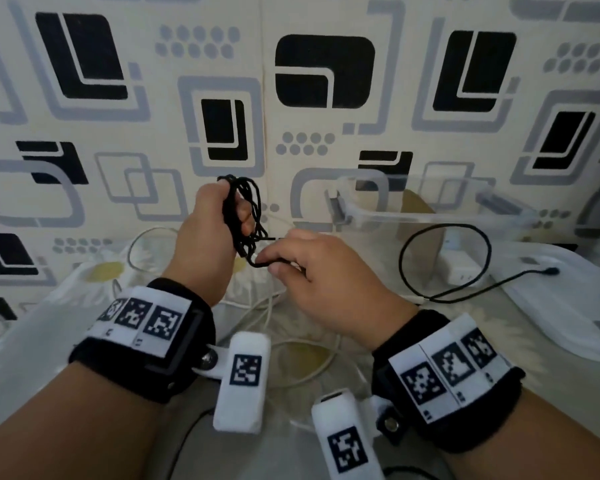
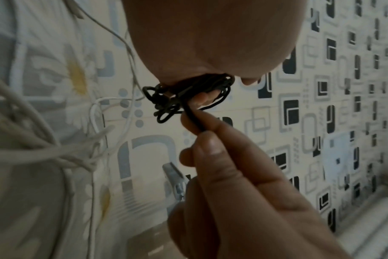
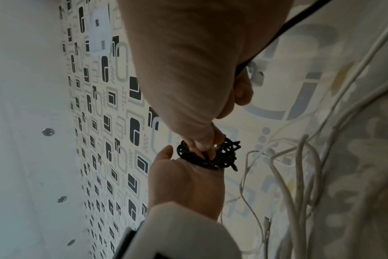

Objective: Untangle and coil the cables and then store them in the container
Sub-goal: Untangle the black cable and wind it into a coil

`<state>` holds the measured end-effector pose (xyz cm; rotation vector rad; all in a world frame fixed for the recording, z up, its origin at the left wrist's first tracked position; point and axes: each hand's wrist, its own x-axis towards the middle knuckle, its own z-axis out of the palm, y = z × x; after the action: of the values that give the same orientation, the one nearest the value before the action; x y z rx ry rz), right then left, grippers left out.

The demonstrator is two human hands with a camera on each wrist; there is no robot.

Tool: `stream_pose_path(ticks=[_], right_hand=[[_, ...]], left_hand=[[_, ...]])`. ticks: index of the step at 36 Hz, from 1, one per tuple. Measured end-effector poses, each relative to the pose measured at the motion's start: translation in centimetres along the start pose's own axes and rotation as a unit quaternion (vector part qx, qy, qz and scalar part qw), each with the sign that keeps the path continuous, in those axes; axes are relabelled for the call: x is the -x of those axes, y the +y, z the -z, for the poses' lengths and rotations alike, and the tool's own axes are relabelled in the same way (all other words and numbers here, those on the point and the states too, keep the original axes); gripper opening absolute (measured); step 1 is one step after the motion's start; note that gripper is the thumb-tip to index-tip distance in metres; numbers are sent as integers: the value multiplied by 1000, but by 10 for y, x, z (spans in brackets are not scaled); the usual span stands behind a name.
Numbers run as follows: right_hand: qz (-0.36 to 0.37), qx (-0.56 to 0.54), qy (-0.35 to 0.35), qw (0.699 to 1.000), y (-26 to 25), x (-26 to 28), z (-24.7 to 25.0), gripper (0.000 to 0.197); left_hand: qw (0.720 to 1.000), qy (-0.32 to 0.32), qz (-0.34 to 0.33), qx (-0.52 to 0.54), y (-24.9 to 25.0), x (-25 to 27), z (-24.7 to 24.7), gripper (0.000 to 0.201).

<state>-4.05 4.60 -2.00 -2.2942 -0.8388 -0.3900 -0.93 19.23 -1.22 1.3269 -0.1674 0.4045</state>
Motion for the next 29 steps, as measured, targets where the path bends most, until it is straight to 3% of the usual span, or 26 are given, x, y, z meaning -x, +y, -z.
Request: stream_pose_path(ticks=[4, 8, 11, 16, 21, 26, 29], right_hand=[[31, 1, 15, 999, 1, 0, 2, 21], [39, 28, 16, 999, 6, -1, 8, 20], [58, 14, 1, 998, 8, 0, 8, 20], [79, 17, 21, 997, 11, -1, 3, 20], [107, 30, 37, 993, 7, 0, 4, 22], [117, 19, 139, 983, 8, -2, 6, 14], [110, 27, 220, 969, 4, -2, 12, 14]], left_hand=[[1000, 2, -20, -17, 7, 6, -2, 33], [985, 14, 44, 168, 11, -2, 5, 28], [970, 8, 83, 227, 13, -6, 12, 34], [988, -9, 64, 139, 8, 1, -4, 38], [995, -76, 42, 42, 3, 7, -11, 45], [988, -135, -4, -75, 4, 12, -8, 68], [974, -187, -27, -122, 6, 22, -13, 65]])
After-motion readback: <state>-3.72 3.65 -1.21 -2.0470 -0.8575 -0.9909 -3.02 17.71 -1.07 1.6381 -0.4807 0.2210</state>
